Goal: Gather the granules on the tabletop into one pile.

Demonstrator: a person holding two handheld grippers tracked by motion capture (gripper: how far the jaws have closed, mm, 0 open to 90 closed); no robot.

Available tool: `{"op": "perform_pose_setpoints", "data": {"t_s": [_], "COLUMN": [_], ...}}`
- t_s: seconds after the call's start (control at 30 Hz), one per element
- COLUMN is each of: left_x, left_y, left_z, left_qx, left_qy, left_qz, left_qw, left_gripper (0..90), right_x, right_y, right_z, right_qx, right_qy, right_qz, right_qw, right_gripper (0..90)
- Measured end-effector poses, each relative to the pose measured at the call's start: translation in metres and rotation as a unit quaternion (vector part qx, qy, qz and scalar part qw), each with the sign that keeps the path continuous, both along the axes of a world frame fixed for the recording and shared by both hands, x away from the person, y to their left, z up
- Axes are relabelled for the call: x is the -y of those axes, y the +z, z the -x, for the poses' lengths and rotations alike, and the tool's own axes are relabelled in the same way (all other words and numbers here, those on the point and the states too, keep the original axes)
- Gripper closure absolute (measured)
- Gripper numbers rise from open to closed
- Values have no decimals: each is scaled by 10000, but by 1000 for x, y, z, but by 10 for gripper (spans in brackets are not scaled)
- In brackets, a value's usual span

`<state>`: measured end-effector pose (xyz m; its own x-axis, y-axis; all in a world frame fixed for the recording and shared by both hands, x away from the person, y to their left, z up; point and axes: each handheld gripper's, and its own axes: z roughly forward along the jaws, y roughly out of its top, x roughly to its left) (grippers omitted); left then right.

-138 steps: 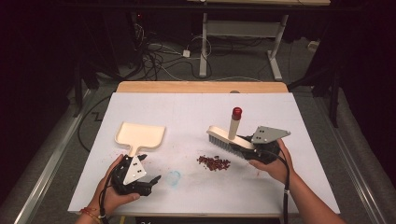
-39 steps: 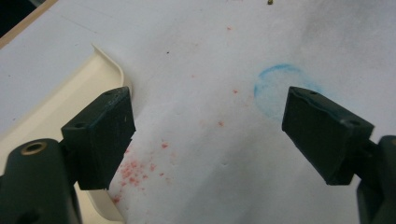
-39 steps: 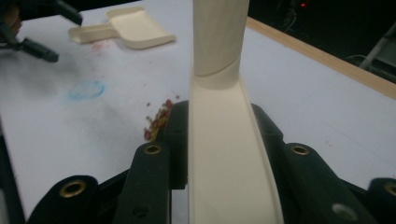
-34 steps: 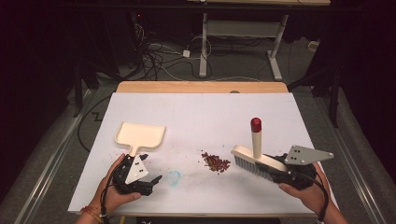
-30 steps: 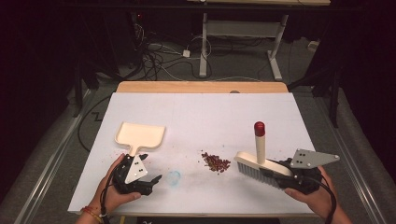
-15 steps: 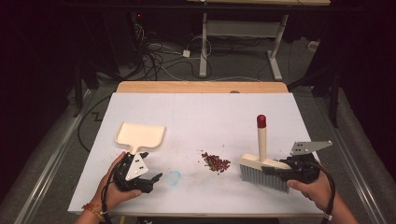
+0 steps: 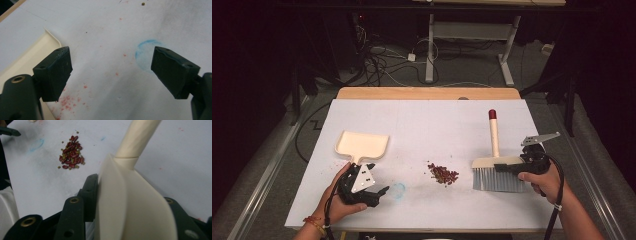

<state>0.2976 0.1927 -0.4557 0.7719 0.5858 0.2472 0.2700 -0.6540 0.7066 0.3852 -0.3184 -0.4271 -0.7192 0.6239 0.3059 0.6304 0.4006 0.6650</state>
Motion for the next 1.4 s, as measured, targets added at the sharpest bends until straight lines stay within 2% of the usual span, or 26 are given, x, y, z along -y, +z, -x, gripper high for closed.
{"op": "perform_pose_setpoints", "data": {"t_s": [0.07,0.13,0.2,0.27,0.3,0.33,0.37,0.4,0.47,0.53,0.63,0.77,0.87,0.93,1.0,1.1,1.13,1.23,1.27,1.33,1.4], "left_x": [1,1,2,2,2,1,1,2,2,3,3,3,2,1,1,0,0,0,-1,-1,-1], "left_y": [1,1,1,0,0,0,0,0,0,0,0,0,1,2,2,3,3,4,4,5,5], "left_z": [0,0,0,0,0,0,1,1,1,0,0,0,0,1,1,1,1,0,0,-1,-3], "left_qx": [-4,5,1,-9,-9,-14,-16,-18,-22,20,16,30,54,79,91,111,118,149,154,139,152], "left_qy": [1,-8,-15,-18,-19,-17,-19,-23,-32,-51,-64,-59,-48,-38,-23,-12,-3,13,18,58,76], "left_qz": [2,-3,-24,-37,-42,-40,-36,-32,-46,-70,-73,-89,-55,-35,-23,14,26,45,65,107,116], "left_qw": [10000,10000,10000,10000,10000,10000,10000,10000,10000,10000,10000,9999,10000,10000,10000,9999,9999,9999,9999,9998,9998], "left_gripper": [167,166,167,166,167,167,166,167,167,166,166,166,167,166,167,166,166,166,167,166,166], "right_x": [5,8,13,18,20,22,24,25,27,30,30,24,17,13,8,0,-3,-13,-16,-22,-26], "right_y": [-3,-5,-4,-3,-4,-5,-6,-6,-4,-2,-1,2,9,16,23,34,36,41,42,41,37], "right_z": [-6,-11,-13,-15,-17,-17,-18,-19,-20,-22,-25,-23,-18,-12,-6,6,10,23,28,38,48], "right_qx": [-149,-160,-138,-90,-82,-59,-29,43,342,459,697,1100,1480,1825,2070,2488,2571,2824,2886,3083,3174], "right_qy": [-63,-141,-294,-586,-676,-738,-802,-850,-992,-1091,-1317,-1437,-1445,-1443,-1414,-1390,-1371,-1428,-1383,-1398,-1359], "right_qz": [-120,-209,-187,29,179,220,225,289,641,699,880,1039,986,931,802,610,531,456,439,476,512], "right_qw": [9998,9996,9993,9982,9975,9970,9965,9959,9924,9905,9849,9780,9734,9681,9647,9566,9551,9475,9464,9398,9371], "right_gripper": [563,526,469,380,351,343,335,396,392,392,409,422,420,408,380,358,350,289,287,258,235]}}
